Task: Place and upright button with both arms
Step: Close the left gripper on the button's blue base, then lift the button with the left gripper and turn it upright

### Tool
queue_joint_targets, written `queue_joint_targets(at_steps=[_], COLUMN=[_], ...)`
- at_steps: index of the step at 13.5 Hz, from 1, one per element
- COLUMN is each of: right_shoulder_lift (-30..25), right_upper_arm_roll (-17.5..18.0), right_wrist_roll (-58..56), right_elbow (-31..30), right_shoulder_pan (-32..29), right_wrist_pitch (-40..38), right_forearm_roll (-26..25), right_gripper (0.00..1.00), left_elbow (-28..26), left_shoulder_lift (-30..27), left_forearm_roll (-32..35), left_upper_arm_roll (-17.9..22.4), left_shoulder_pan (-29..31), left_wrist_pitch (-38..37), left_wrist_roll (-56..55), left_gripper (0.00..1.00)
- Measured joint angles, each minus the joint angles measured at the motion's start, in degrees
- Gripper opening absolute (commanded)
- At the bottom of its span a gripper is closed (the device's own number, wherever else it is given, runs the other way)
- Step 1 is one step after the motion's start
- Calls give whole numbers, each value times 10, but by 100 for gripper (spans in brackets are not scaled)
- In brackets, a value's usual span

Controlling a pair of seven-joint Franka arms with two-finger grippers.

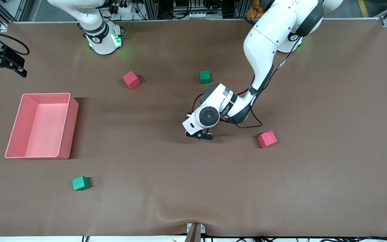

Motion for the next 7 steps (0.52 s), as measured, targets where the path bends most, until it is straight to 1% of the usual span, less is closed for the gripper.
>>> queue_joint_targets(at_steps=[4, 7], right_shoulder_lift=[0, 0], right_upper_arm_roll=[0, 0], right_wrist_roll=[0, 0], right_elbow=[0, 0], right_shoulder_pan=[0, 0], right_wrist_pitch=[0, 0], right_forearm_roll=[0, 0], right_gripper=[100, 100], left_elbow=[11, 19], left_shoulder_lift=[-1, -6], left_forearm_roll=[0, 0], left_upper_arm_roll=[1, 1], left_shoulder_pan=[0, -2], left_wrist_pitch=[3, 8], left_wrist_roll=[-6, -53], left_gripper=[0, 0])
